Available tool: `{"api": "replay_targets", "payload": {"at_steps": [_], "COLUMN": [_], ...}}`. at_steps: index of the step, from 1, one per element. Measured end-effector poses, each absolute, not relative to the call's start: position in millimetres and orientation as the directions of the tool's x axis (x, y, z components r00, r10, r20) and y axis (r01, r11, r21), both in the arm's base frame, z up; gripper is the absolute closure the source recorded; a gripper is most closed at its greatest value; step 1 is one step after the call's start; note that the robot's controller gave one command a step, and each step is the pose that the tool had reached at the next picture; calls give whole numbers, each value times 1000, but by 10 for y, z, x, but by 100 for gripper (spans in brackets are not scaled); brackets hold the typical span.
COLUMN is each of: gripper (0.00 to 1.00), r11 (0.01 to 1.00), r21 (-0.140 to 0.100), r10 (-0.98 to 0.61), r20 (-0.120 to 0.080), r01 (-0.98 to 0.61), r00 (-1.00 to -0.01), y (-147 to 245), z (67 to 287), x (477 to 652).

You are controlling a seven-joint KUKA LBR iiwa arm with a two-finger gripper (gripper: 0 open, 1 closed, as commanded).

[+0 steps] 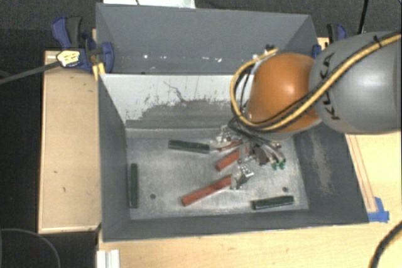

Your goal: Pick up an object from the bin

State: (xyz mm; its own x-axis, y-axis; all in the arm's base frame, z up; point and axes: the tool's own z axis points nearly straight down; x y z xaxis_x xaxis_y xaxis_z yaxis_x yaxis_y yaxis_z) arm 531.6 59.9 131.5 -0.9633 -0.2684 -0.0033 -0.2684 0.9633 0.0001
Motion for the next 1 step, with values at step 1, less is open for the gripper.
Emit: {"api": "replay_targets", "payload": {"at_steps": [1], "gripper": [100], "r11": [916], "r21": [0], "r10": [-402], "r20": [-8], "r01": [-402], "r00": [-916], "y": [857], "z": [747], "x": [5290]}}
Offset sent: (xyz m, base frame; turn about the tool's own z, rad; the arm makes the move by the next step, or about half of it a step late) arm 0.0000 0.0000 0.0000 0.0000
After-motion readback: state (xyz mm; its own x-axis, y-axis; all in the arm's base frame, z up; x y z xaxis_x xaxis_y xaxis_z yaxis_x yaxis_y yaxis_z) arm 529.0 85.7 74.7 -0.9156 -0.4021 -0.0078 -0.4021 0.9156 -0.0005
